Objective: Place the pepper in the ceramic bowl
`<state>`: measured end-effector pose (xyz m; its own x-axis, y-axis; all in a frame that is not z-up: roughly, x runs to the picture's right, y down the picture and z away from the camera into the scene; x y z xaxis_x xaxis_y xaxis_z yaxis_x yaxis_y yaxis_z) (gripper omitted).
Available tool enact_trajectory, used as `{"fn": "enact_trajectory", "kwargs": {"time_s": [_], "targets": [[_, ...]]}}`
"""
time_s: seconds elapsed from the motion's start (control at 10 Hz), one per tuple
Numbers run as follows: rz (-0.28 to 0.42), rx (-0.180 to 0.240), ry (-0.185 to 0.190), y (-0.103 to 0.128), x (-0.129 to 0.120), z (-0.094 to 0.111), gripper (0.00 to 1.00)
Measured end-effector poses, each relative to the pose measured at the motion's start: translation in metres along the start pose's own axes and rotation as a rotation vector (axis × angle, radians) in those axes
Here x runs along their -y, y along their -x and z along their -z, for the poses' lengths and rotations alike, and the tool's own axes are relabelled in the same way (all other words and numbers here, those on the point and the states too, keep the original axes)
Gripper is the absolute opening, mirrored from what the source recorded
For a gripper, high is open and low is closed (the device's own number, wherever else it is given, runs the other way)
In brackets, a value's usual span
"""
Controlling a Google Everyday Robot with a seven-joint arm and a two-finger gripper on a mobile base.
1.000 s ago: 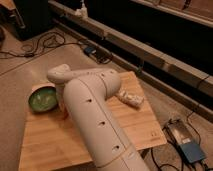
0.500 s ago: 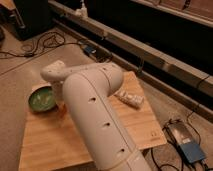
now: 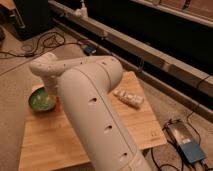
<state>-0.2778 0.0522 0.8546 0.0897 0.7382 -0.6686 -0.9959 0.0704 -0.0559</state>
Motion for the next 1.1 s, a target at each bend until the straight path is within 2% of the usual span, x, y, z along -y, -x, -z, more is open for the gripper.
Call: {"fn": "enact_trajectory", "kwargs": {"time_s": [0.4,0.7,0.9,1.0,1.1], "targets": [[0.108,0.020,-0.001,0.031,-0.038,0.014,0.00],[0.173,0.036,0.005,0.045,-0.062,0.024,0.01],[0.235,0.041,0.038,0.055,-0.087,0.027,0.19],[0.257,0.044,0.049,0.058,-0.089,0.026,0.28],[0.276,0.046,0.068,0.061,-0.089,0.026,0.41]]}}
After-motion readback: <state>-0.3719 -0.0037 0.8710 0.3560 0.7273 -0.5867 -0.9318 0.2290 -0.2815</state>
